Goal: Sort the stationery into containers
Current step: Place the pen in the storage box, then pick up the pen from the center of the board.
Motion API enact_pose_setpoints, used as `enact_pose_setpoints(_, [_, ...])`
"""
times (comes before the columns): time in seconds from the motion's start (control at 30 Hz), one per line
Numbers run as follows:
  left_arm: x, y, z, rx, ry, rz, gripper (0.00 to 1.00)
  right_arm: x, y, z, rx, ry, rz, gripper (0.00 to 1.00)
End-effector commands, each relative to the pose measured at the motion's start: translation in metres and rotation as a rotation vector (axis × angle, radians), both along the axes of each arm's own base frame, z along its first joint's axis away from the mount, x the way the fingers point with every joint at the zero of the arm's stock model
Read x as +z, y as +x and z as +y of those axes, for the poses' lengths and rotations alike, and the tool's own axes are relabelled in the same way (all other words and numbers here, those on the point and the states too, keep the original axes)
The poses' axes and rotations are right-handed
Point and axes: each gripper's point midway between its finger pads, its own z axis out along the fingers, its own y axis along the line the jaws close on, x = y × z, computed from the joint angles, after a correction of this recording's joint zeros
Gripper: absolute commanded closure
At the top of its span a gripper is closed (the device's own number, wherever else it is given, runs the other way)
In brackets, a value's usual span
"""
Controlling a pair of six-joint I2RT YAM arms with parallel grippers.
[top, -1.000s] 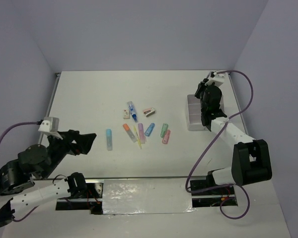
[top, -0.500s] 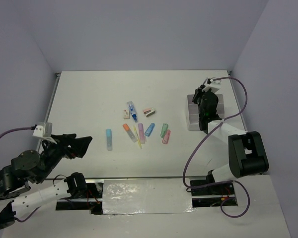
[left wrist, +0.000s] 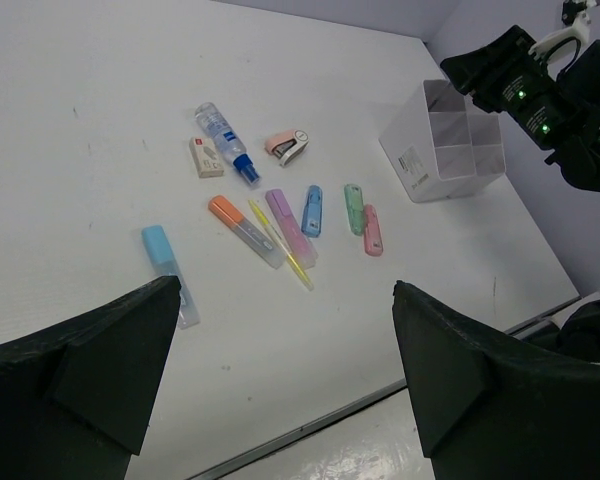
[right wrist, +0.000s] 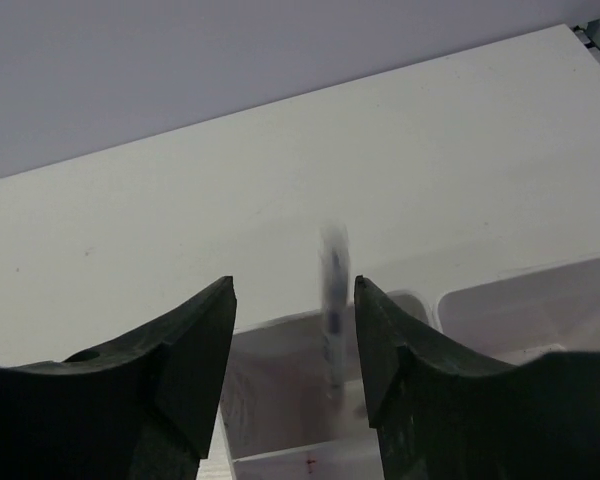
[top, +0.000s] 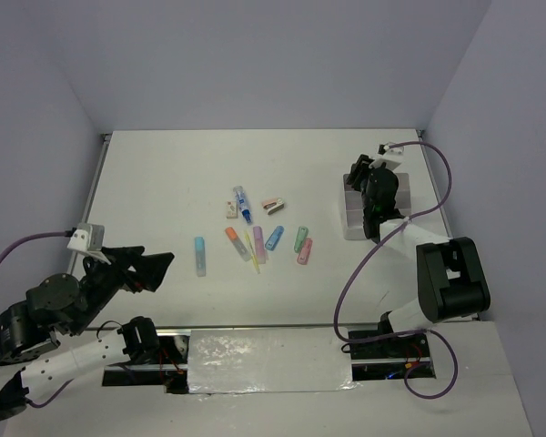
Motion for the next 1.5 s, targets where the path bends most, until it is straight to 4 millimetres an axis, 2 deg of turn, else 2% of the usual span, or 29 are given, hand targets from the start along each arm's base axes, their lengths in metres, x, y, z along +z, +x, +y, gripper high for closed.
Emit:
enact_pose_setpoints(0.0, [0.011, -0.001, 0.001, -0.01, -0.045, -0.037, 0.01, 0.024, 0.006, -0.002, -0.019, 0.013, -0.066, 0.41])
enact_pose_setpoints(0.13, [0.012, -0.002, 0.001, -0.012, -0.048, -0.04, 0.01, 0.024, 0.002, -0.001, -0.007, 0.023, -0.072, 0.37])
enact_pose_setpoints(0.27, [0.01, 0.0, -0.001, -0.009, -0.035, -0.032, 0.01, 0.032, -0.006, 0.0, -0.002, 0.059, -0.102, 0.36])
enact_pose_setpoints(0.43, [0.002, 0.007, -0.008, 0.019, 0.022, 0.008, 0.01, 0.079, -0.037, 0.013, 0.053, 0.133, -0.178, 0.31])
enact_pose_setpoints(0.47, [0.001, 0.009, -0.009, 0.03, 0.03, 0.02, 0.01, 0.084, -0.043, 0.022, 0.075, 0.152, -0.167, 0.28])
enact_pose_setpoints(0.53, [-0.007, 0.015, -0.012, 0.055, 0.08, 0.051, 0.01, 0.099, -0.056, 0.023, 0.041, 0.164, -0.113, 0.24])
enact_pose_setpoints(0.63, [-0.015, 0.022, -0.02, 0.074, 0.144, 0.088, 0.01, 0.096, -0.073, 0.035, 0.03, 0.178, 0.027, 0.18])
enact_pose_setpoints(0.7, [-0.02, 0.027, -0.022, 0.091, 0.172, 0.103, 0.01, 0.081, -0.085, 0.048, 0.046, 0.186, 0.145, 0.18])
enact_pose_setpoints(0.77, [-0.026, 0.033, -0.024, 0.112, 0.211, 0.128, 0.01, 0.07, -0.096, 0.057, 0.044, 0.179, 0.195, 0.17])
enact_pose_setpoints(0.8, [-0.031, 0.036, -0.027, 0.115, 0.231, 0.143, 0.01, 0.06, -0.107, 0.069, 0.071, 0.163, 0.232, 0.17])
enact_pose_setpoints(0.87, [-0.035, 0.041, -0.026, 0.139, 0.254, 0.157, 0.01, 0.05, -0.118, 0.081, 0.085, 0.172, 0.257, 0.17])
enact_pose_setpoints(0.9, [-0.038, 0.045, -0.028, 0.144, 0.27, 0.169, 0.01, 0.038, -0.126, 0.087, 0.102, 0.167, 0.288, 0.17])
enact_pose_setpoints(1.0, [-0.045, 0.054, -0.026, 0.183, 0.292, 0.207, 0.01, 0.021, -0.142, 0.124, 0.197, 0.172, 0.337, 0.2])
enact_pose_setpoints(1.03, [-0.047, 0.058, -0.019, 0.218, 0.288, 0.22, 0.01, 0.016, -0.15, 0.143, 0.251, 0.158, 0.353, 0.21])
enact_pose_setpoints(1.07, [-0.048, 0.061, -0.015, 0.239, 0.291, 0.229, 0.01, 0.008, -0.151, 0.154, 0.265, 0.14, 0.384, 0.22])
enact_pose_setpoints(1.2, [-0.053, 0.071, 0.002, 0.329, 0.29, 0.247, 0.01, -0.016, -0.163, 0.198, 0.34, 0.068, 0.462, 0.41])
enact_pose_setpoints(1.23, [-0.054, 0.072, 0.005, 0.344, 0.292, 0.254, 0.01, -0.024, -0.165, 0.216, 0.37, 0.034, 0.487, 0.43])
enact_pose_setpoints(1.33, [-0.059, 0.073, 0.006, 0.357, 0.307, 0.274, 0.01, -0.041, -0.17, 0.247, 0.469, -0.047, 0.546, 0.48])
enact_pose_setpoints(1.37, [-0.059, 0.073, 0.006, 0.36, 0.312, 0.277, 0.01, -0.056, -0.17, 0.258, 0.483, -0.091, 0.607, 0.49])
enact_pose_setpoints(1.47, [-0.061, 0.073, 0.004, 0.345, 0.316, 0.278, 0.01, -0.079, -0.173, 0.278, 0.5, -0.146, 0.661, 0.56])
